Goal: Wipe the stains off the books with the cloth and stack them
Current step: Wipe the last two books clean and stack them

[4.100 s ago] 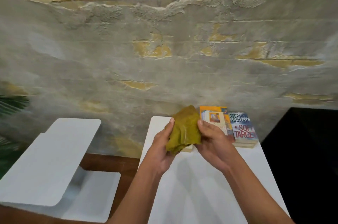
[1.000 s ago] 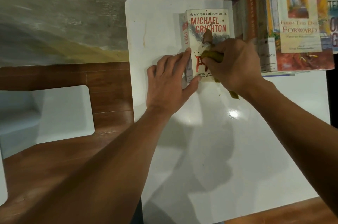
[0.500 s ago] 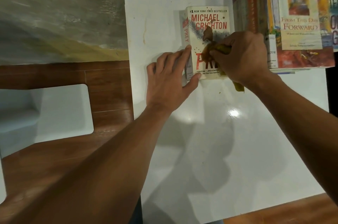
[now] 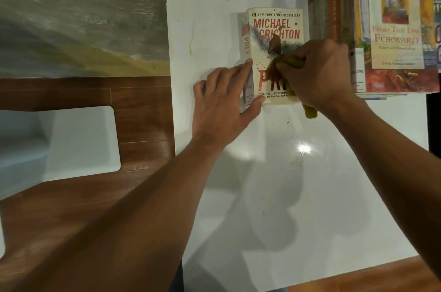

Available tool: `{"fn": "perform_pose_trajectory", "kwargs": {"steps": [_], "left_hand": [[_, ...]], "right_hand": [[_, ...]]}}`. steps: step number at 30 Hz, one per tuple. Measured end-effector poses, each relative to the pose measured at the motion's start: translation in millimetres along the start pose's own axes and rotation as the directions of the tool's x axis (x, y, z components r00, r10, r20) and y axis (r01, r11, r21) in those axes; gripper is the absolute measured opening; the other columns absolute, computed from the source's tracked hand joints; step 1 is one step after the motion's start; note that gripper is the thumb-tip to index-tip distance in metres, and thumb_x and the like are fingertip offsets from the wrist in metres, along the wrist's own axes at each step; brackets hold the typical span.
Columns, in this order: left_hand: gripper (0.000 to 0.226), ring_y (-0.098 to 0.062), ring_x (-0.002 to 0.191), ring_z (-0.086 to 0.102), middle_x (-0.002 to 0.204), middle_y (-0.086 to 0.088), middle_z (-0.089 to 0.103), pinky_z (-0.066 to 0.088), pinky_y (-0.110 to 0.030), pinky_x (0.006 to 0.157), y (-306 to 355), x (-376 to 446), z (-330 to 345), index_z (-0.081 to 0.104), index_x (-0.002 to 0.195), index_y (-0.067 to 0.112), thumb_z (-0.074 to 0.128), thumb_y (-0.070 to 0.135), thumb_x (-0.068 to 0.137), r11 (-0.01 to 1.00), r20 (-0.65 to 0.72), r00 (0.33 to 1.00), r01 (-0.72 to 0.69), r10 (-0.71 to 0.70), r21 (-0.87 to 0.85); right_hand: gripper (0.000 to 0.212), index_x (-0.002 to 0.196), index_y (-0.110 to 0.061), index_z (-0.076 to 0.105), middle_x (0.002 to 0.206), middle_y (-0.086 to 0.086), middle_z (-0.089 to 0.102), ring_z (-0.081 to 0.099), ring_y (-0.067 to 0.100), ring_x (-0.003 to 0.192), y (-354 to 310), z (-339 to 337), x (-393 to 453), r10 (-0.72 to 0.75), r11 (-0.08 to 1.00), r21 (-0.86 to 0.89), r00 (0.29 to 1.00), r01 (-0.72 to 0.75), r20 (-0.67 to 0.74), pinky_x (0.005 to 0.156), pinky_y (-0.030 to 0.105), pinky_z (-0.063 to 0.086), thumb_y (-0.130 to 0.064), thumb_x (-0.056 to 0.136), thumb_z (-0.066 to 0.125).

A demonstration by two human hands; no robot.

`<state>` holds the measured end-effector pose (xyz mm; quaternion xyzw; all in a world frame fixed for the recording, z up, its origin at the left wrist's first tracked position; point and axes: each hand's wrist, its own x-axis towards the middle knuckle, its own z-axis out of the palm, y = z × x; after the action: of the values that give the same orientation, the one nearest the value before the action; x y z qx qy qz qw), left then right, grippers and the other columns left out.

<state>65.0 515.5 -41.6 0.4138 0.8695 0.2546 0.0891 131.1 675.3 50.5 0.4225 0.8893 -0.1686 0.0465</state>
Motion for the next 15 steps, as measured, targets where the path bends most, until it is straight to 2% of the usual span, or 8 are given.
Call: {"fn": "perform_pose_trajectory", "kwargs": {"steps": [3, 7, 10, 13, 15], "left_hand": [[0.069, -0.021, 0.129, 0.043, 0.141, 0.004, 0.054, 0.035, -0.039, 0.100, 0, 0, 0, 0.044, 0.150, 0.023, 0.045, 0.064, 0.094, 1.000, 0.005, 1.000, 0.002, -0.002, 0.003], [0.069, -0.020, 0.130, 0.042, 0.142, 0.005, 0.053, 0.033, -0.038, 0.101, 0, 0, 0, 0.042, 0.151, 0.024, 0.044, 0.064, 0.095, 1.000, 0.011, 1.000, 0.007, -0.007, 0.006], [0.069, -0.021, 0.130, 0.042, 0.142, 0.004, 0.053, 0.034, -0.038, 0.100, 0, 0, -1, 0.043, 0.150, 0.023, 0.044, 0.064, 0.095, 1.000, 0.008, 1.000, 0.006, -0.006, 0.007], [0.068, -0.020, 0.129, 0.042, 0.142, 0.005, 0.053, 0.033, -0.038, 0.100, 0, 0, 0, 0.043, 0.150, 0.024, 0.044, 0.063, 0.095, 1.000, 0.010, 1.000, 0.006, -0.006, 0.002], [0.068, -0.020, 0.129, 0.042, 0.141, 0.004, 0.053, 0.034, -0.039, 0.101, 0, -1, 0, 0.043, 0.150, 0.024, 0.043, 0.064, 0.095, 1.000, 0.008, 1.000, 0.010, -0.010, 0.002]], "right_hand": [[0.028, 0.110, -0.021, 0.074, 0.112, -0.002, 0.072, 0.071, 0.019, 0.091, -3, 2, -2, -0.072, 0.997, -0.015, 0.995, 0.073, 0.063, 0.070, 0.025, 0.056, -0.041, 0.092, 0.067], [0.028, 0.110, -0.021, 0.072, 0.111, 0.000, 0.071, 0.071, 0.021, 0.092, -1, -1, 5, -0.025, 0.999, -0.032, 1.000, 0.026, 0.015, 0.071, 0.028, 0.057, -0.041, 0.092, 0.066], [0.030, 0.115, -0.021, 0.072, 0.113, -0.001, 0.071, 0.070, 0.019, 0.091, -4, -1, 3, -0.092, 0.994, -0.043, 0.993, 0.096, 0.077, 0.068, 0.022, 0.052, -0.040, 0.092, 0.066], [0.029, 0.114, -0.021, 0.071, 0.115, 0.001, 0.070, 0.071, 0.023, 0.093, -3, -4, 8, -0.037, 0.997, -0.072, 0.999, 0.039, 0.026, 0.068, 0.024, 0.051, -0.040, 0.093, 0.066], [0.030, 0.115, -0.022, 0.072, 0.115, 0.000, 0.070, 0.071, 0.023, 0.091, -3, -4, 8, -0.064, 0.995, -0.074, 0.997, 0.068, 0.050, 0.067, 0.024, 0.053, -0.040, 0.092, 0.067]]}}
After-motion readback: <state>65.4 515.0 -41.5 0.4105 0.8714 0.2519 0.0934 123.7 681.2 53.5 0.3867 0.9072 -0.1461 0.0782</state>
